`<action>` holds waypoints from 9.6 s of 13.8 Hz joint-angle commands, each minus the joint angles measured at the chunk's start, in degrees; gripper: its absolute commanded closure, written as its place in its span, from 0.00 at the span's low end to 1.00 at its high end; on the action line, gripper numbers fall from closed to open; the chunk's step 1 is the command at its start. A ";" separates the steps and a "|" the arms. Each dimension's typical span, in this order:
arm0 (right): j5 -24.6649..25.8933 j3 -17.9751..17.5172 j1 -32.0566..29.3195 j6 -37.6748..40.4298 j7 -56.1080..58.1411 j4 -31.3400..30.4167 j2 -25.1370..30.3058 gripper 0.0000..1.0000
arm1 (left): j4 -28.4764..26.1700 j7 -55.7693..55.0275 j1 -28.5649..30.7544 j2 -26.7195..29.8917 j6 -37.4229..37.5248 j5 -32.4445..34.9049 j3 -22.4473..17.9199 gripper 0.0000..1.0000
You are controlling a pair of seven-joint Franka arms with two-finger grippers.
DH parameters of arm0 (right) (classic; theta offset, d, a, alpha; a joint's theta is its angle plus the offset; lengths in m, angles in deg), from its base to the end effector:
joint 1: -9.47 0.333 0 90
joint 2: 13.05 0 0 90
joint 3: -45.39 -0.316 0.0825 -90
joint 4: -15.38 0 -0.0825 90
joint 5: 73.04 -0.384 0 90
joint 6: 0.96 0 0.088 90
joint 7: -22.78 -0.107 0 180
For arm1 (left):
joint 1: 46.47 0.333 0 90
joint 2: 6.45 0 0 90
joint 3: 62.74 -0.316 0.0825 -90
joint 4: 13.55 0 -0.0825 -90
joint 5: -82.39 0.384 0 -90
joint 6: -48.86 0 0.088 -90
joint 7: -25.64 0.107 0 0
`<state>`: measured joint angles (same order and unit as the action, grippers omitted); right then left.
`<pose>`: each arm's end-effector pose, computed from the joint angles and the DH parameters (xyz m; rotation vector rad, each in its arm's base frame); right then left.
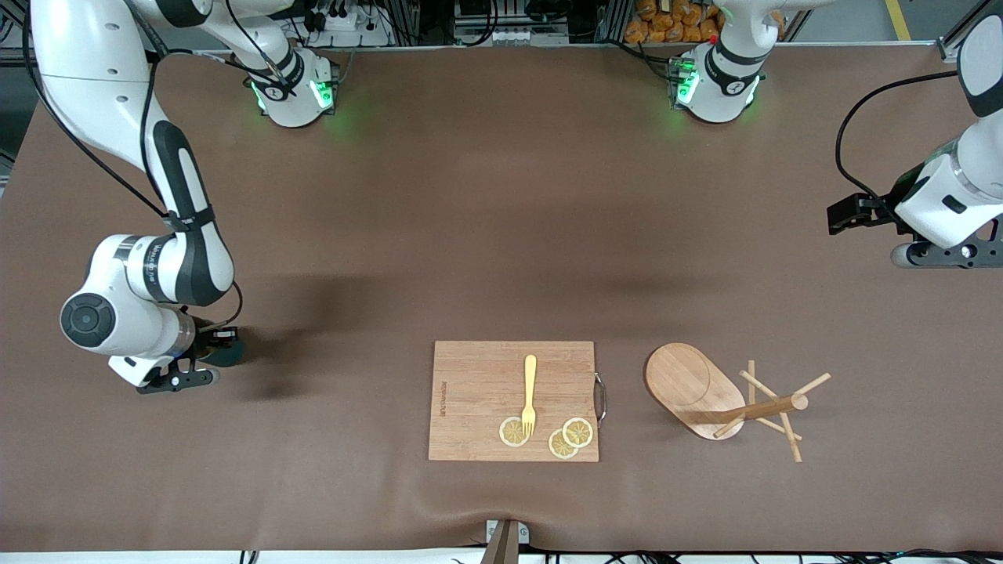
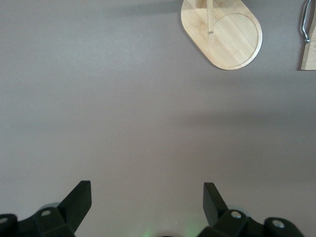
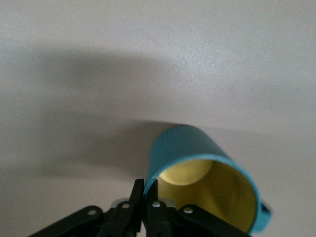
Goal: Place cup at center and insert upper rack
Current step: 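Grasp the teal mug rim with the right gripper, then carry the teal mug to the table center with the right gripper, then release the mug and withdraw the right gripper while the left gripper approaches, then grasp the teal mug handle with the left gripper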
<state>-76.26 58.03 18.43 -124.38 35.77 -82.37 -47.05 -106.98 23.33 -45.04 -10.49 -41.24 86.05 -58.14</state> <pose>0.6587 -0.0267 0.2440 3.0642 0.2410 -0.2163 0.5691 -0.0233 0.5572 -3.0712 0.0298 0.1929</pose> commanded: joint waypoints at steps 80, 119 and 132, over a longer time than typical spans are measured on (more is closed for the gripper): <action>0.67 -3.06 6.89 32.55 -18.21 14.70 25.38 0.00 | 6.40 -66.89 -22.75 -4.82 -1.22 -2.44 5.42 0.00; 4.10 -9.91 -13.97 33.69 -5.52 12.68 24.32 0.00 | 34.19 -128.12 -69.72 -54.93 2.47 27.81 2.25 0.00; 3.92 -9.91 -12.92 33.69 -5.61 13.03 24.32 0.00 | 33.66 -129.70 -69.36 -55.81 3.08 28.07 2.34 0.75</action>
<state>-72.63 48.39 5.48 -91.31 30.49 -69.82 -22.86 -75.14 -105.19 -114.09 -65.18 -39.25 112.65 -55.66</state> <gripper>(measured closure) 0.000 0.639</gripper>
